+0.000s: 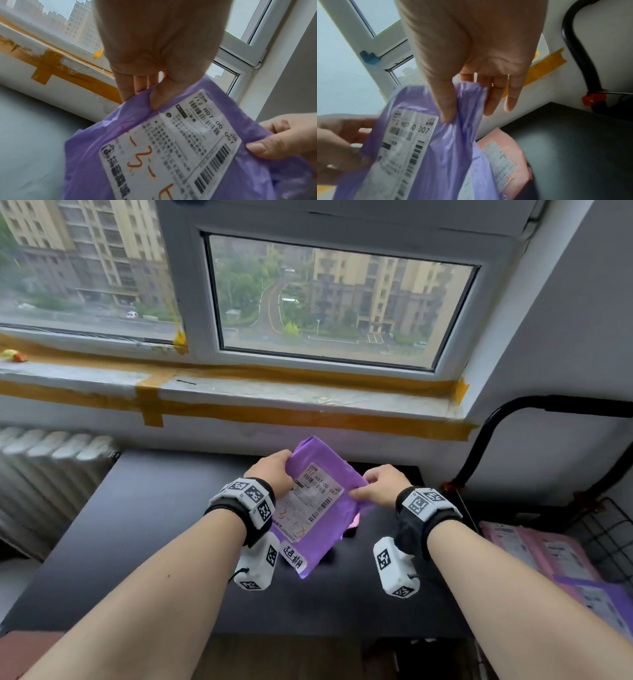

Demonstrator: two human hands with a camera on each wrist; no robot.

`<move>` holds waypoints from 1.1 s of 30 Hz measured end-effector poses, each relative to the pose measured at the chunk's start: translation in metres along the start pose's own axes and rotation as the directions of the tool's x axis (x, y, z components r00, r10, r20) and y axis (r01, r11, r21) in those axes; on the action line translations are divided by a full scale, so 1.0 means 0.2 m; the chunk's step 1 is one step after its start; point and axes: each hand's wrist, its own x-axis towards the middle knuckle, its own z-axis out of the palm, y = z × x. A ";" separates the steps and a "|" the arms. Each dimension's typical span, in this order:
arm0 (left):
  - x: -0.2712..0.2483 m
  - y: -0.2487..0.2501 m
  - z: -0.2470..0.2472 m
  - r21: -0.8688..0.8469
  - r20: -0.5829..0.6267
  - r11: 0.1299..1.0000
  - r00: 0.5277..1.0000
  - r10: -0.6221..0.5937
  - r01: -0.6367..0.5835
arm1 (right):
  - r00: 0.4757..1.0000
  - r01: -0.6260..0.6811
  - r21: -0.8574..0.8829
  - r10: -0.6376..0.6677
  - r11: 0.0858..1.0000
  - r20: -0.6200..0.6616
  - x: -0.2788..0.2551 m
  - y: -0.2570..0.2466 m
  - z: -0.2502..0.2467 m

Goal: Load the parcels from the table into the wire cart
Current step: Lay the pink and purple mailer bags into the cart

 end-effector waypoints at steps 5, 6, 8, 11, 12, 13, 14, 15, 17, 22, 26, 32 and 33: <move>-0.03 0.07 0.08 -0.052 0.009 0.998 1.000 0.025 -0.024 | 0.964 -0.094 -0.044 0.080 0.995 -0.255 -0.11 0.08 -0.03; -0.03 0.09 0.11 -0.067 0.012 0.997 0.999 0.030 -0.029 | 0.956 -0.097 -0.023 0.087 0.995 -0.282 -0.13 0.11 -0.03; -0.04 0.13 0.15 -0.113 0.018 0.993 0.999 0.035 -0.033 | 0.941 -0.086 0.074 0.105 0.994 -0.320 -0.19 0.16 -0.04; -0.06 0.20 0.21 -0.235 0.029 0.972 0.999 0.031 -0.024 | 0.939 -0.113 0.223 0.178 0.968 -0.296 -0.29 0.25 -0.06; -0.07 0.23 0.23 -0.270 0.037 0.963 0.999 0.037 -0.025 | 0.942 -0.127 0.241 0.193 0.962 -0.273 -0.31 0.28 -0.07; -0.08 0.26 0.25 -0.298 0.044 0.954 0.998 0.050 -0.035 | 0.949 -0.134 0.242 0.195 0.961 -0.247 -0.34 0.32 -0.08; -0.08 0.29 0.27 -0.317 0.050 0.947 0.996 0.068 -0.048 | 0.956 -0.137 0.234 0.190 0.963 -0.224 -0.37 0.36 -0.09; -0.09 0.32 0.30 -0.330 0.056 0.942 0.995 0.085 -0.062 | 0.959 -0.142 0.228 0.191 0.963 -0.211 -0.39 0.39 -0.10; -0.09 0.38 0.36 -0.351 0.079 0.933 0.991 0.110 -0.076 | 0.949 -0.161 0.242 0.217 0.957 -0.227 -0.43 0.46 -0.12; -0.13 0.59 0.50 -0.380 0.139 0.918 0.974 0.178 -0.114 | 0.904 -0.173 0.259 0.257 0.950 -0.341 -0.53 0.63 -0.24; -0.18 0.78 0.66 -0.336 0.131 0.928 0.967 0.217 -0.163 | 0.868 -0.184 0.234 0.270 0.955 -0.417 -0.60 0.86 -0.33; -0.26 1.15 1.01 -0.250 0.165 0.954 0.963 0.211 -0.166 | 0.846 -0.233 0.282 0.337 0.931 -0.413 -0.75 1.36 -0.49; -0.28 1.22 1.08 -0.241 0.163 0.957 0.966 0.203 -0.161 | 0.843 -0.239 0.276 0.340 0.931 -0.416 -0.77 1.47 -0.53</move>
